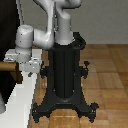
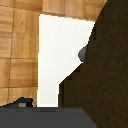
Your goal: Open the door by pressing down and pulling on the handle.
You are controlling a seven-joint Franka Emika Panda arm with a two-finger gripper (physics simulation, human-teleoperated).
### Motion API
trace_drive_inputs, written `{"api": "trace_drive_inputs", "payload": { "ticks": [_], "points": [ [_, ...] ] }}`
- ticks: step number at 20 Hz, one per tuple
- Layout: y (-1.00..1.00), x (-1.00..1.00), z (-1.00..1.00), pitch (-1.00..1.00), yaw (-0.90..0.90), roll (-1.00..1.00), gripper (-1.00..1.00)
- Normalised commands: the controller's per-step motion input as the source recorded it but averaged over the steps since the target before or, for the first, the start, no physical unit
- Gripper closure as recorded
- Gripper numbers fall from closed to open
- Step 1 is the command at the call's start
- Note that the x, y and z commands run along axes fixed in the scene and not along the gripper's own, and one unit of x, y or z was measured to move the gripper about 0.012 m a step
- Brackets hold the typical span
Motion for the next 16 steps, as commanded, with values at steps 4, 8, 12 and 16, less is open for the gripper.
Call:
{"api": "trace_drive_inputs", "payload": {
  "ticks": [4, 8, 12, 16],
  "points": [
    [0.0, 0.0, -0.25, 0.0, 0.0, 0.0, -1.0],
    [0.25, 0.0, -0.25, 0.0, 0.0, 0.0, -1.0],
    [0.25, 0.0, 0.0, 0.0, 0.0, 0.0, -1.0],
    [1.0, 0.0, 0.0, 0.0, 0.0, 0.0, -1.0]
  ]
}}
